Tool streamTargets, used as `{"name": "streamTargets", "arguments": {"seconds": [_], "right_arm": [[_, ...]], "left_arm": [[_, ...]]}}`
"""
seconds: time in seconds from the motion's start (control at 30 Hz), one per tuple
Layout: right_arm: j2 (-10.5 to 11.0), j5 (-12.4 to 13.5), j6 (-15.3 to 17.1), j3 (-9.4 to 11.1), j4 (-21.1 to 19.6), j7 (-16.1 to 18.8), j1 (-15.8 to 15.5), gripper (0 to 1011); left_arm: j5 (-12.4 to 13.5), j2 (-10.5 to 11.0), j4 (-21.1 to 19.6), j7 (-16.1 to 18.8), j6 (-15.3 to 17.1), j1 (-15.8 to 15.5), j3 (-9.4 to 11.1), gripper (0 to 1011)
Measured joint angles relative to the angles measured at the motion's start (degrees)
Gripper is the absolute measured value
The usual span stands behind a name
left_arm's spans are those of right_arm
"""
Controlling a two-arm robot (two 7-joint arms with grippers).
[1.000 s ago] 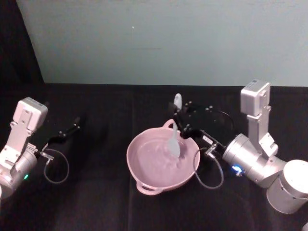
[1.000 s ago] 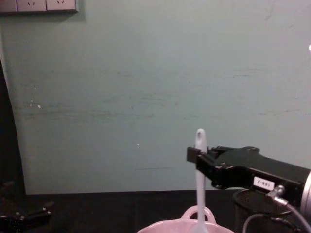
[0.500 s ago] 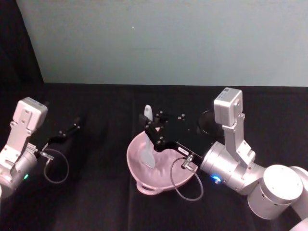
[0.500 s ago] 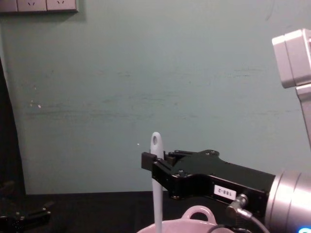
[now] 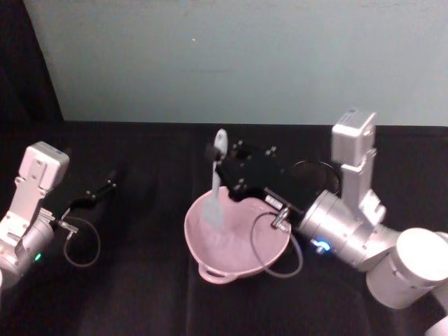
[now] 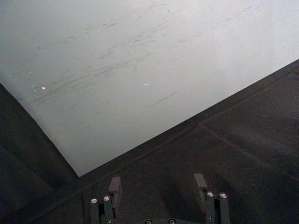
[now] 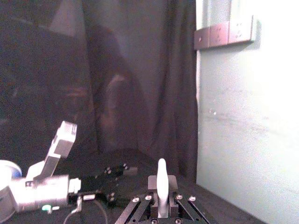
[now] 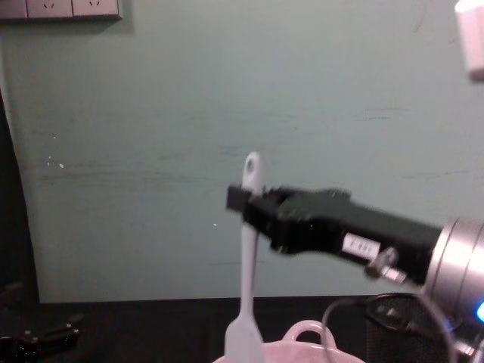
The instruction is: Use the one hand to pick up the spoon and stir the clear water in the bowl.
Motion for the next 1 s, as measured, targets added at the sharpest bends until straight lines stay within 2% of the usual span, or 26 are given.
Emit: {"name": "streamTargets", "arguments": {"seconds": [0.1, 0.2, 0.33, 0.43, 0.63, 0.83, 1.0], "right_arm": [[1.0, 1.2, 1.7, 1.12, -1.92, -0.27, 0.08, 125], [2.88, 3.54, 4.75, 3.09, -4.39, -0.64, 0.69, 125], [4.59, 5.36, 6.64, 4.72, -5.79, -0.83, 1.33, 125], [6.73, 8.08, 8.81, 6.88, -6.7, -0.77, 2.08, 125], [9.43, 11.97, 11.03, 9.71, -6.91, -0.18, 2.63, 125], [11.77, 17.15, 12.44, 12.72, -5.36, 1.02, 2.75, 125], [13.07, 19.78, 13.36, 13.36, -3.18, 2.56, 3.56, 125]], "left_arm": [[0.0, 0.0, 0.0, 0.0, 0.0, 0.0, 0.0, 1005], [0.0, 0.0, 0.0, 0.0, 0.0, 0.0, 0.0, 1005], [0.0, 0.0, 0.0, 0.0, 0.0, 0.0, 0.0, 1005], [0.0, 0.0, 0.0, 0.0, 0.0, 0.0, 0.0, 1005], [0.0, 0.0, 0.0, 0.0, 0.0, 0.0, 0.0, 1005], [0.0, 0.0, 0.0, 0.0, 0.0, 0.0, 0.0, 1005], [0.0, 0.0, 0.0, 0.0, 0.0, 0.0, 0.0, 1005]]}}
